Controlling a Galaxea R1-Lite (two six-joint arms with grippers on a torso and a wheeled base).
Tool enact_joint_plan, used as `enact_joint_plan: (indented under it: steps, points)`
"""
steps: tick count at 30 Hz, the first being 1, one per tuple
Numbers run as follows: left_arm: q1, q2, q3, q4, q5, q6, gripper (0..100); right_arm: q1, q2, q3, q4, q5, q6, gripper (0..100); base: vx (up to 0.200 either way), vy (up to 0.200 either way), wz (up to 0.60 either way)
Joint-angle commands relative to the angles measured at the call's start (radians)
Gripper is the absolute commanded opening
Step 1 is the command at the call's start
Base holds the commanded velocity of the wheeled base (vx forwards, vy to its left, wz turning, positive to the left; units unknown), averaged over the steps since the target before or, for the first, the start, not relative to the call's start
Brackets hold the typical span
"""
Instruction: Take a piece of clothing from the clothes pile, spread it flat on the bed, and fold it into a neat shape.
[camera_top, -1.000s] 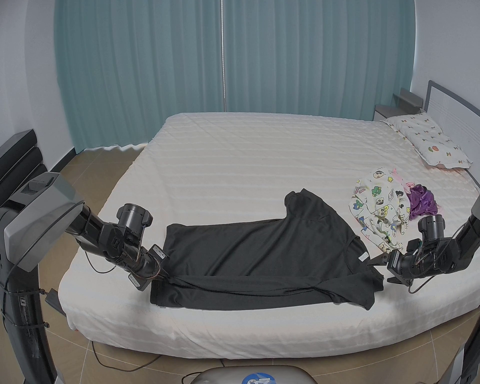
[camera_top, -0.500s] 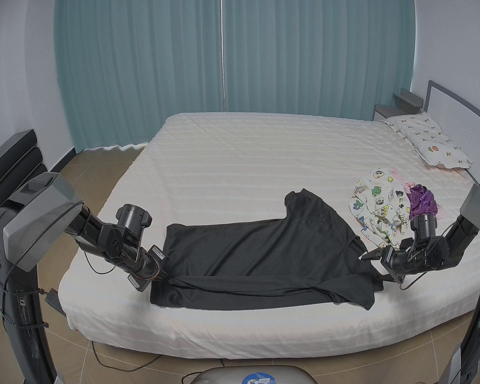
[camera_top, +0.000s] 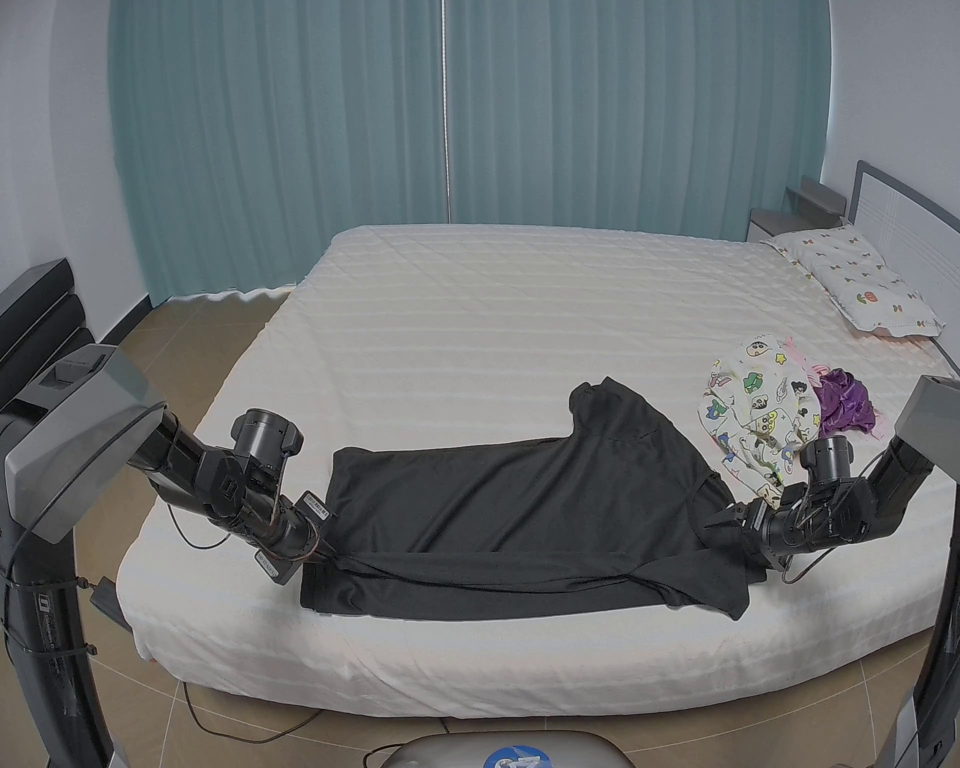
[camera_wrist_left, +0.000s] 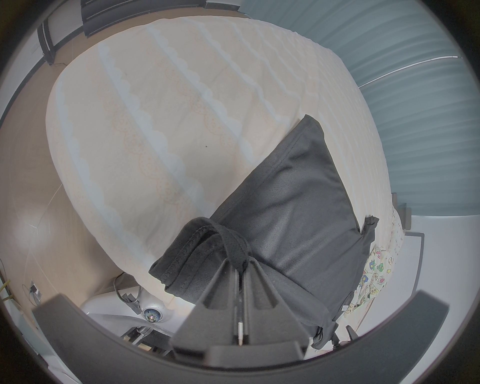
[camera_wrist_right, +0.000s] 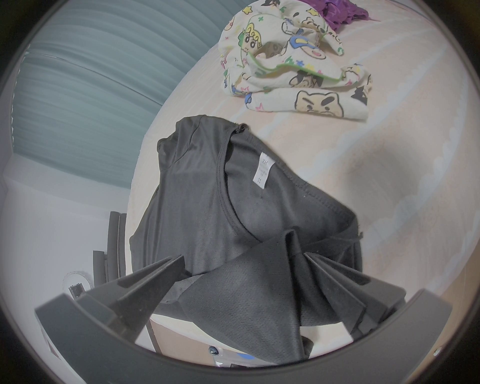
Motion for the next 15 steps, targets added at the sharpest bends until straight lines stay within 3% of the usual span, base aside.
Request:
enact_joint_plan:
  steps: [1,9,15]
  points:
    - [0.000,-0.004,0.004,0.000,0.000,0.000,0,0.011,0.008,-0.004,-0.001,0.001,-0.001,100,0.000,0.000,0.00]
    - [0.001,-0.004,0.004,0.000,-0.002,-0.002,0,0.018,0.020,-0.030,-0.001,0.001,0.006,100,0.000,0.000,0.00]
    - [0.001,-0.004,0.002,0.000,-0.002,-0.002,0,0.018,0.018,-0.056,-0.001,0.004,0.094,100,0.000,0.000,0.00]
